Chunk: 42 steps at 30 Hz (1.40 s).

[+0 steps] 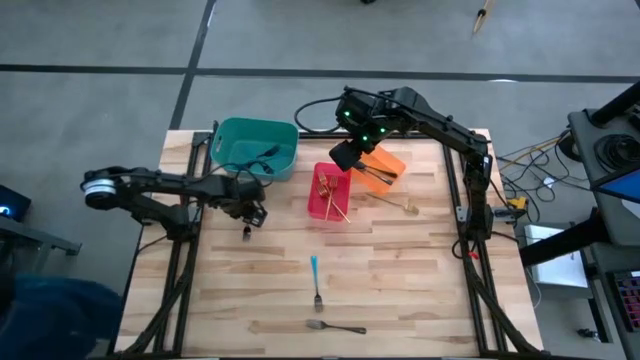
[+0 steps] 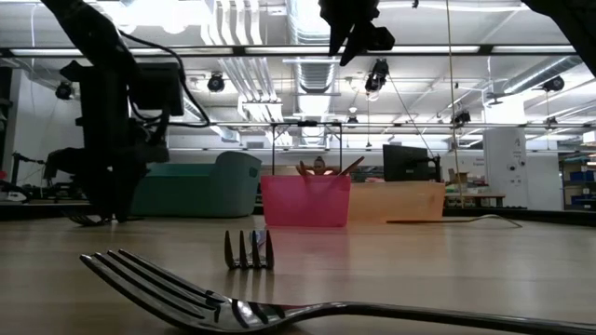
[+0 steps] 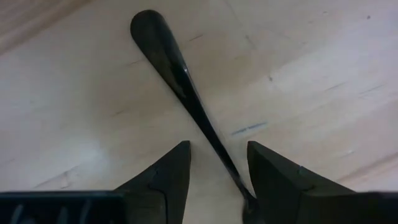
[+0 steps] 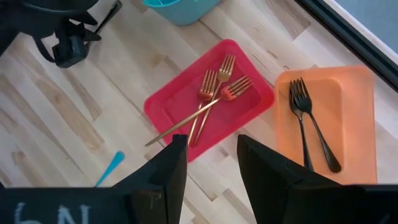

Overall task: Sort silverware by color (type)
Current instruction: Put the black fork into the orange bin

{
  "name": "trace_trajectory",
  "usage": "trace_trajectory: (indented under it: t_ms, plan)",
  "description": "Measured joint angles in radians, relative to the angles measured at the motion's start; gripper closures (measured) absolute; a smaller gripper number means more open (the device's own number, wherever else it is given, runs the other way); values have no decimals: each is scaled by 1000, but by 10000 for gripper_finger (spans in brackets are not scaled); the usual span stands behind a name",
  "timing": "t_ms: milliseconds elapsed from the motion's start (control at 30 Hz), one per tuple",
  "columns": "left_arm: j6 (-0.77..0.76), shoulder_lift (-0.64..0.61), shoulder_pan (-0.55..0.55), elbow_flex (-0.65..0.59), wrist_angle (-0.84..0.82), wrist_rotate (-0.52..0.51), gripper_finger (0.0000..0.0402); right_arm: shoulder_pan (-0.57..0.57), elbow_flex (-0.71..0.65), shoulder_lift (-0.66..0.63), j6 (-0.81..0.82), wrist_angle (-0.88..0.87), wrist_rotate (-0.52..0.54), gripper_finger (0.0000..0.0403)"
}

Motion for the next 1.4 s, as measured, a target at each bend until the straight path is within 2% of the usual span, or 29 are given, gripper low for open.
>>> trace_trajectory:
  t_ms: [367,500,700,767,1000,1400]
  plan:
    - [-3,17,0,-2,2,-9,269,0,0,0,-7,3,10,271]
    - [-7,17,0,-2,0,-12,302,0,0,0,-16,3,18,271]
    - [-26,17,1,-3,-4,-16,380,0,0,0,-35,4,19,271]
    - [-29,17,1,-3,-6,-15,395,0,0,0,-43,5,19,271]
    - [-30,-4,1,-5,-7,-6,400,0,0,0,-80,14,27,271]
    - [-27,-183,-1,-5,-82,44,401,-22,0,0,-128,86,52,271]
